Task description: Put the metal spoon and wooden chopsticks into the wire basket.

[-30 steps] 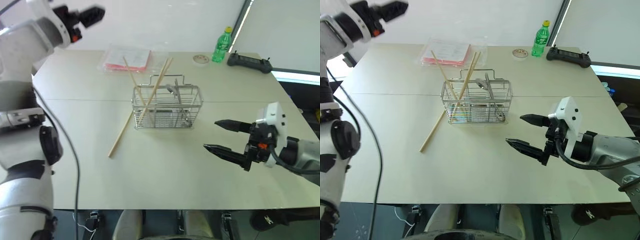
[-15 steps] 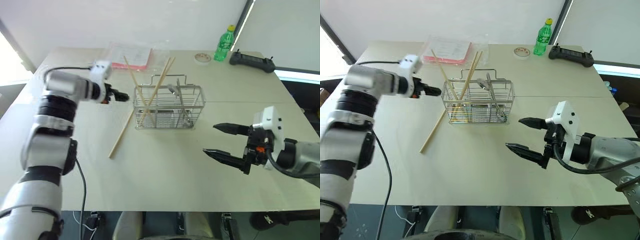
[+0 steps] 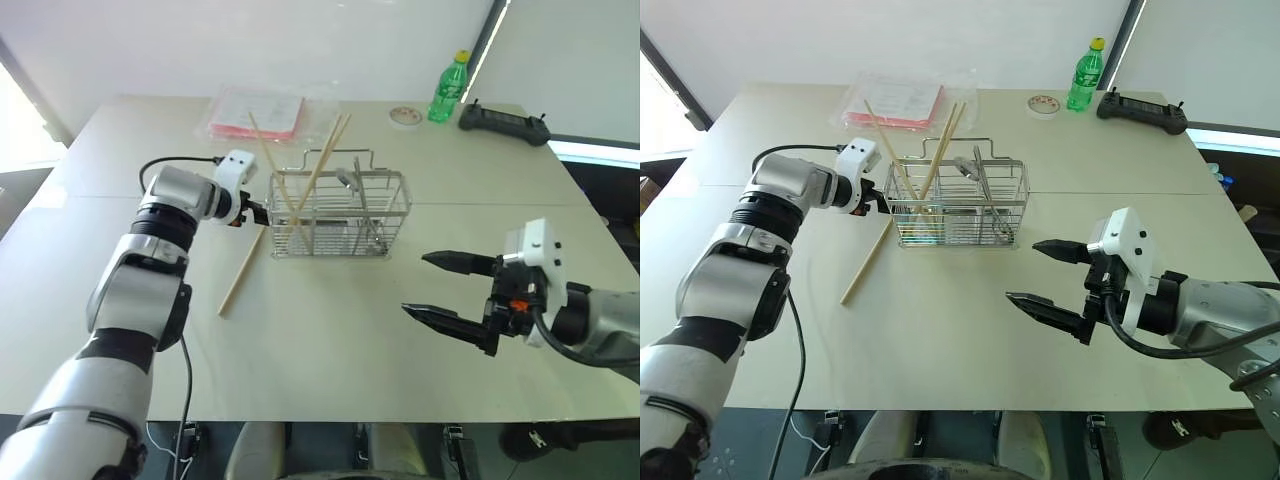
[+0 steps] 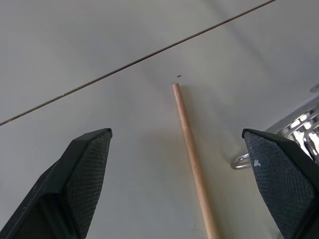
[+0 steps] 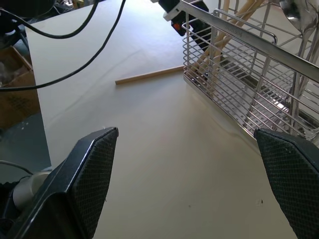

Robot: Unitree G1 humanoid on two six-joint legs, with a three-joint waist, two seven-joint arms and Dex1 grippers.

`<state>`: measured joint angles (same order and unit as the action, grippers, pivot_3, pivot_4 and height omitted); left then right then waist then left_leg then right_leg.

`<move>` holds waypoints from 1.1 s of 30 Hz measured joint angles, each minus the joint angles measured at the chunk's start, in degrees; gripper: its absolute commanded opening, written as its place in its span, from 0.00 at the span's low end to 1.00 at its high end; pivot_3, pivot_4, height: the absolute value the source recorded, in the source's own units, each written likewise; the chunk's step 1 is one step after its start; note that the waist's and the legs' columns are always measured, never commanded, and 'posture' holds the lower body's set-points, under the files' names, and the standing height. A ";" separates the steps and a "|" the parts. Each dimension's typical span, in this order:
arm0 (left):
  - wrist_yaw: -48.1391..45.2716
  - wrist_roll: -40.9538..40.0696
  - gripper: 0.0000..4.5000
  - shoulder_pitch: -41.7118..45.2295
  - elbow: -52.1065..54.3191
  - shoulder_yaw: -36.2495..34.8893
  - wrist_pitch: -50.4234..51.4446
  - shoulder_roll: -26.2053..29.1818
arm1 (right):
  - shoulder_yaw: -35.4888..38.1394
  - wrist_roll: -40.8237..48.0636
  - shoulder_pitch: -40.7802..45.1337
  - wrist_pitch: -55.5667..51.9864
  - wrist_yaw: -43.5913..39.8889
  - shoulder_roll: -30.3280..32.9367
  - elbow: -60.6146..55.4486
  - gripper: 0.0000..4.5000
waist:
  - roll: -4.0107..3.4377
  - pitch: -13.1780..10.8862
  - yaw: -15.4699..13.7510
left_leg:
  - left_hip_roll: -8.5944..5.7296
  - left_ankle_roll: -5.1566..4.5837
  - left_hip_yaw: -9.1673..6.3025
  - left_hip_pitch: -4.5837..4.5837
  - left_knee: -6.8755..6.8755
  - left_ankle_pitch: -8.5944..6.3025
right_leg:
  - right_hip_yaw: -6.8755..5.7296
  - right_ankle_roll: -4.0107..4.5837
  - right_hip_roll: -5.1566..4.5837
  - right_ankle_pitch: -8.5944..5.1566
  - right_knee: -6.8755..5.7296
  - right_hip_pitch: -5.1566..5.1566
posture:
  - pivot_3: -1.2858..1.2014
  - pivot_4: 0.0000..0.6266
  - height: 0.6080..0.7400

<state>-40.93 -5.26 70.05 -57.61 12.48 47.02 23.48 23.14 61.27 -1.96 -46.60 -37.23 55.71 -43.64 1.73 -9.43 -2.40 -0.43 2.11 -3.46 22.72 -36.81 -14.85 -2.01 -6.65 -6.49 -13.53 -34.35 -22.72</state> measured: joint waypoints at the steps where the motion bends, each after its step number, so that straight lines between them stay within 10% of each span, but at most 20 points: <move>1: 0.16 0.58 0.98 0.40 -1.24 -0.06 -1.21 -0.48 | -0.01 0.28 0.01 0.00 0.33 -0.22 -0.01 1.00 | 0.00 0.00 0.00 | -0.02 0.00 0.00 0.01 -0.01 0.00 | 0.00 -0.01 -0.02 0.00 0.00 0.00 | 0.52 0.24 0.62; 11: 0.65 6.17 0.98 1.64 -8.80 -0.19 -8.79 -3.38 | 0.02 2.02 0.21 0.00 2.93 -0.57 -0.06 1.00 | -0.03 0.02 0.05 | -0.03 0.00 -0.01 -0.19 -0.10 -0.01 | -0.03 -0.07 -0.03 0.04 -0.03 0.20 | 0.52 0.24 0.62; 21: 2.02 7.29 0.02 1.64 -10.84 -3.13 -10.22 -2.69 | 0.10 2.88 0.40 0.01 4.17 -0.57 -0.05 1.00 | -0.06 0.03 0.12 | -0.01 -0.02 -0.01 -0.22 -0.12 -0.02 | -0.04 -0.10 -0.04 0.05 -0.03 0.24 | 0.52 0.24 0.62; 33: 7.42 5.10 0.02 1.57 -12.16 -11.19 -7.44 1.15 | 0.07 3.01 1.78 0.04 3.91 -0.56 0.22 1.00 | -0.03 0.02 0.45 | 0.01 -0.02 -0.01 -0.22 -0.09 -0.02 | -0.04 -0.14 0.00 0.06 -0.21 0.10 | 0.52 0.24 0.62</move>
<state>-33.52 -0.17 71.62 -69.77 1.29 39.58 24.64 23.21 64.27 -0.18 -46.56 -33.32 55.15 -43.43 1.70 -9.41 -1.95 -0.42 2.09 -3.47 22.50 -36.90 -14.87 -2.06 -6.79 -6.49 -13.46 -34.56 -22.62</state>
